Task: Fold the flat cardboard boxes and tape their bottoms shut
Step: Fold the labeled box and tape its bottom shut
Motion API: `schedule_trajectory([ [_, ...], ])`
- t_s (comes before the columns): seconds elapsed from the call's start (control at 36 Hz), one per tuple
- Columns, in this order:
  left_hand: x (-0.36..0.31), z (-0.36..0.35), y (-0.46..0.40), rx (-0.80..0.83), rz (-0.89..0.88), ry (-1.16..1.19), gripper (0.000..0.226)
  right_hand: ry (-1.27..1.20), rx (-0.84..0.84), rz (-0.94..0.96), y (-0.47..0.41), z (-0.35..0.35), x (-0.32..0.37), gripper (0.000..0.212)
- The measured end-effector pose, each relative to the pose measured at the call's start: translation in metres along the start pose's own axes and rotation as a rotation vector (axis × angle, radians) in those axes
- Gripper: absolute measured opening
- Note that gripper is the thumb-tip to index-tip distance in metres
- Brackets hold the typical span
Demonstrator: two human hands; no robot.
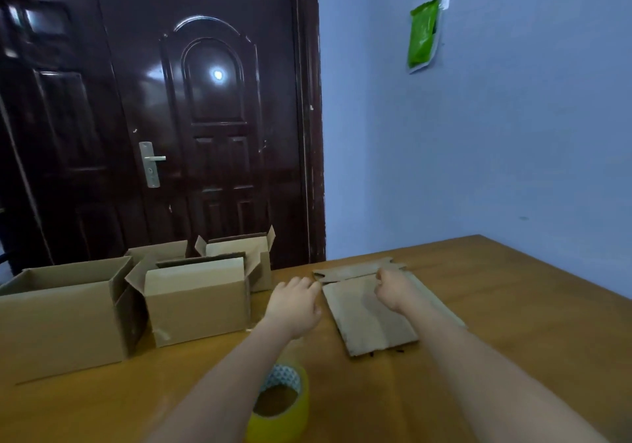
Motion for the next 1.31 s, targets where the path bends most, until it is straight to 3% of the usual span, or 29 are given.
schedule_trajectory([
  [0.22, -0.027, -0.037, -0.023, 0.178, 0.13, 0.184, 0.05, 0.098, 0.077, -0.238, 0.004, -0.009, -0.076, 0.047],
  [0.36, -0.029, -0.06, -0.031, 0.252, 0.295, 0.497, 0.057, 0.02, 0.134, -0.391, 0.005, -0.023, -0.102, 0.055],
  [0.53, -0.041, -0.057, -0.038, 0.076, 0.359, 0.838, 0.051, -0.063, 0.069, -0.402, -0.003, -0.028, -0.114, 0.046],
  [0.64, -0.042, -0.044, -0.041, -0.14, 0.54, 1.336, 0.037, -0.211, -0.028, -0.408, -0.002, -0.019, -0.114, 0.033],
  [0.72, -0.045, -0.033, -0.041, -0.088, 0.58, 1.633, 0.036, -0.316, -0.099, -0.376, 0.0, -0.01, -0.112, 0.024],
  [0.81, -0.053, -0.024, -0.041, 0.014, 0.537, 1.715, 0.041, -0.343, -0.158, -0.341, 0.0, 0.0, -0.111, 0.019],
  [0.94, -0.066, 0.001, -0.05, -0.052, 0.51, 1.858, 0.037, -0.304, -0.192, -0.348, 0.008, 0.015, -0.107, 0.024],
  [1.08, -0.076, 0.041, -0.065, -0.109, 0.47, 1.882, 0.03, -0.275, -0.381, -0.124, 0.017, 0.042, -0.087, 0.046],
  [1.19, -0.079, 0.074, -0.072, -0.069, 0.519, 1.881, 0.009, -0.228, -0.404, 0.14, 0.029, 0.073, -0.065, 0.056],
  [1.31, -0.078, 0.095, -0.078, -0.158, 0.603, 1.964, 0.02, -0.191, -0.419, 0.317, 0.047, 0.093, -0.043, 0.089],
])
Point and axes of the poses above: each hand's wrist, its own y-axis away from the middle knuckle, its own z-axis out of the back of the hand, x = y × z, the point moved 2 cm from there along -y, towards the middle knuckle, and after that the axes turned 10 degrees about y, right-handed, at the moved point
